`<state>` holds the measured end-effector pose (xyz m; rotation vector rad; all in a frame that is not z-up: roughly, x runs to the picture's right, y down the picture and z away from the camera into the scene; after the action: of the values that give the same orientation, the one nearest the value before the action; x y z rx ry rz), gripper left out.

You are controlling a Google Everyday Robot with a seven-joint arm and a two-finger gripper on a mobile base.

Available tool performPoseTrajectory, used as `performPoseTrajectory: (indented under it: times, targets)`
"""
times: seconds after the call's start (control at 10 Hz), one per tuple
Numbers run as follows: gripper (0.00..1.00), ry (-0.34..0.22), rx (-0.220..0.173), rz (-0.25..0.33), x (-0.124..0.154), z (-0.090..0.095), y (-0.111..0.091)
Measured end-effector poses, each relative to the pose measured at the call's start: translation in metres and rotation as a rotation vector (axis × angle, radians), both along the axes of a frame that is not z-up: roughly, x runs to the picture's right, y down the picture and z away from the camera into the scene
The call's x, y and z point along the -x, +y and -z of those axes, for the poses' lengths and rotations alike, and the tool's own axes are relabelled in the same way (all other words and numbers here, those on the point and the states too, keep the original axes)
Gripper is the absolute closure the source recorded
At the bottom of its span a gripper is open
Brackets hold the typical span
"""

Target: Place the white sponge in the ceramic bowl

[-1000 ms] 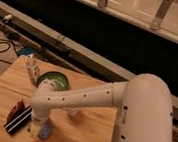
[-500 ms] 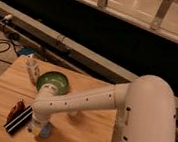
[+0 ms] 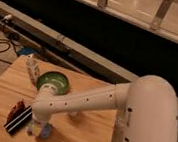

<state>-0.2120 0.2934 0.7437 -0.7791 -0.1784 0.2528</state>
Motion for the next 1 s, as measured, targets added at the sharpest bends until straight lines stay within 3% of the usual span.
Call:
performPoseTrajectory:
  times: [0.3,0.6,0.8,1.0]
  targets:
    - [1.0,-0.038,-0.094,0.003,0.004,0.037,-0.045]
    - [1.0,-0.073,-0.212,0.024,0.005,0.078,-0.103]
    - [1.0,-0.115,-0.255,0.029,0.005,0.082,-0.134]
    - [1.0,-0.193,-0.261,0.03,0.011,0.069,-0.16]
